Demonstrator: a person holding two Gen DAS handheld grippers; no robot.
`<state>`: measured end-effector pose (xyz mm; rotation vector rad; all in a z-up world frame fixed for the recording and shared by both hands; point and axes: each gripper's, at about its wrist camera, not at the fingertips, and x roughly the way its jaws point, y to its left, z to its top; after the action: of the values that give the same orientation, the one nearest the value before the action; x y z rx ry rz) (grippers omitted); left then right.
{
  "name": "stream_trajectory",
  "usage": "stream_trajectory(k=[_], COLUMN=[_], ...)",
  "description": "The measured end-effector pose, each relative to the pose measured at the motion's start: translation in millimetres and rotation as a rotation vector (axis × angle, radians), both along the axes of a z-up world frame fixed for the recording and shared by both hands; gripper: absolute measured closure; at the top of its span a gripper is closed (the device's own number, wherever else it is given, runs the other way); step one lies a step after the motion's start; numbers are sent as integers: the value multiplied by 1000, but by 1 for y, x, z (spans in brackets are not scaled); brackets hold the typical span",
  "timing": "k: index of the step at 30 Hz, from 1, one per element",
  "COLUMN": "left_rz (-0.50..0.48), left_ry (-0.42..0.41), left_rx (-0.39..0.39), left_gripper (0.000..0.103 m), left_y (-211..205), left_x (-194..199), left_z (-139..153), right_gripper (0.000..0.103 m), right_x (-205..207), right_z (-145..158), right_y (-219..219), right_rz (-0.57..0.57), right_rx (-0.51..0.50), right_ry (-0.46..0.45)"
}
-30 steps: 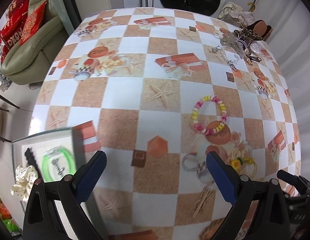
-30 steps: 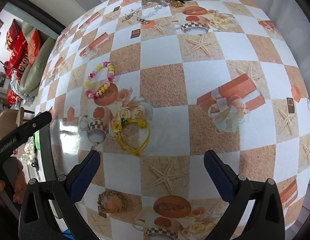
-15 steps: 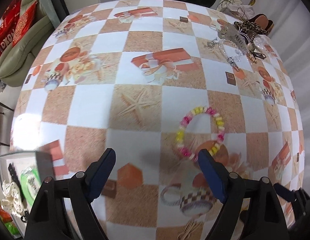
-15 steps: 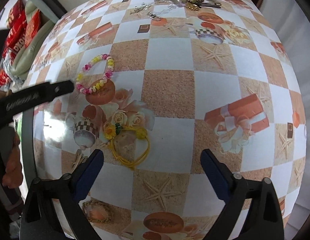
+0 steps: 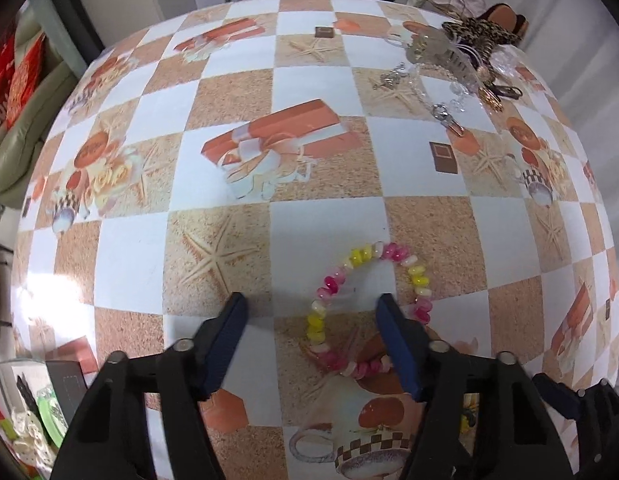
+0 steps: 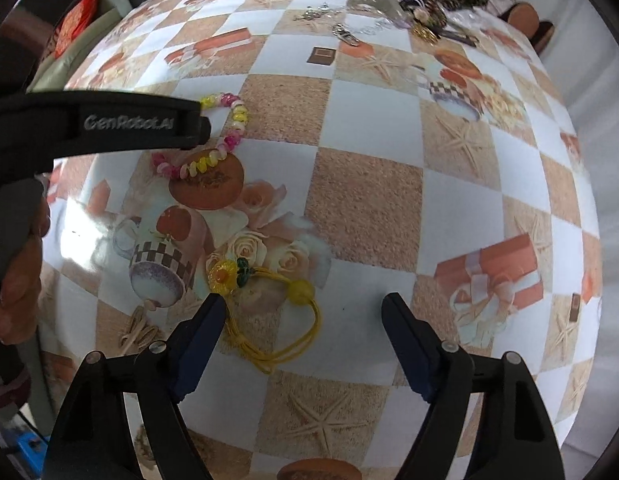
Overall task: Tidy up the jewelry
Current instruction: 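Grasp the pink-yellow beaded bracelet with the left tool while the right tool grasps the yellow hair tie, then carry the beaded bracelet with the left tool over the tray while the right tool carries the yellow hair tie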
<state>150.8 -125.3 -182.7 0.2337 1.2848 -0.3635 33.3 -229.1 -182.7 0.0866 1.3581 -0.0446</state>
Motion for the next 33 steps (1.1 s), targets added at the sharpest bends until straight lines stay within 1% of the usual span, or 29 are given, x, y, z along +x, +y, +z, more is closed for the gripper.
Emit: stream_trajectory(k=[1,2,5,6,7,8,9,11,13,16,21,27,33], left_rz=[-10,-17,-43,-51,-56,-61,-62,-57,-40,-20,-3,8,29], left_ry=[-1,-1,-2,-4,-5,-4,-2,8,18,20,10,-4,-18], left_rx=[-1,-2,-4,-5,-6,-10,-17,-36,-61,-87,-121,-156,-185], left_gripper=[44,46,61,69,82,90,89,89,89,89,89,89,89], left_y=[-2,-5,-11,-13,-14,-15,-15,-13,-10,1,12,27,42], left_x=[-1,-1,-4,-5,-6,-7,-7,-7,-7,-11,-22,-34,-44], left_z=[1,2,4,5,5,6,6,7,8,13,27,44,60], right_gripper=[22,25,35,38,45,57,63,85,96,99,100,100,100], right_x=[0,0,1,1,2,2,3,5,7,9,9,-3,-4], right_z=[0,0,3,4,4,6,7,9,10,12,22,32,37], right_y=[1,3,7,9,10,12,14,16,14,4,-14,-32,-35], right_rz=[9,21,41,50,58,67,74,72,56,26,-23,-77,-114], right_rx=[-11,-20,-29,-27,-28,-26,-27,-26,-14,40,150,224,269], right_ry=[-3,-10,-20,-24,-27,-33,-39,-40,-38,-31,-39,-51,-51])
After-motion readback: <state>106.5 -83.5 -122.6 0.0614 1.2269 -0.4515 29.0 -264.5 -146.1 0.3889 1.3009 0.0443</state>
